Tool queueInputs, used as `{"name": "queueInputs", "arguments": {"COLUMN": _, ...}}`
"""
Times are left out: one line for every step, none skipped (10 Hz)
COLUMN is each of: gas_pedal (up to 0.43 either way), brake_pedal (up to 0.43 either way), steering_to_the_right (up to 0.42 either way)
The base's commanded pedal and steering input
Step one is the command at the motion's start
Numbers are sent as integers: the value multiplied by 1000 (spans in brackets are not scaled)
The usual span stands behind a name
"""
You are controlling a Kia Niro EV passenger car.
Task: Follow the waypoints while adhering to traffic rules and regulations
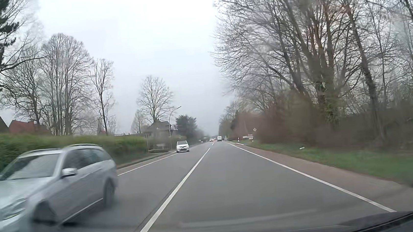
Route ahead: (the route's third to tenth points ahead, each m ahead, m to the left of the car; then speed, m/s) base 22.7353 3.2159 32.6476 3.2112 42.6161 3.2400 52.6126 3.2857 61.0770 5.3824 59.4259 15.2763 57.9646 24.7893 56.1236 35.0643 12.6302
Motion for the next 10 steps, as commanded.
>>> {"name": "queueInputs", "arguments": {"gas_pedal": 0, "brake_pedal": 55, "steering_to_the_right": -2}}
{"name": "queueInputs", "arguments": {"gas_pedal": 0, "brake_pedal": 79, "steering_to_the_right": -2}}
{"name": "queueInputs", "arguments": {"gas_pedal": 0, "brake_pedal": 104, "steering_to_the_right": -2}}
{"name": "queueInputs", "arguments": {"gas_pedal": 0, "brake_pedal": 134, "steering_to_the_right": -1}}
{"name": "queueInputs", "arguments": {"gas_pedal": 0, "brake_pedal": 159, "steering_to_the_right": -1}}
{"name": "queueInputs", "arguments": {"gas_pedal": 0, "brake_pedal": 183, "steering_to_the_right": 1}}
{"name": "queueInputs", "arguments": {"gas_pedal": 0, "brake_pedal": 195, "steering_to_the_right": 1}}
{"name": "queueInputs", "arguments": {"gas_pedal": 0, "brake_pedal": 195, "steering_to_the_right": 1}}
{"name": "queueInputs", "arguments": {"gas_pedal": 0, "brake_pedal": 189, "steering_to_the_right": 1}}
{"name": "queueInputs", "arguments": {"gas_pedal": 0, "brake_pedal": 183, "steering_to_the_right": 1}}
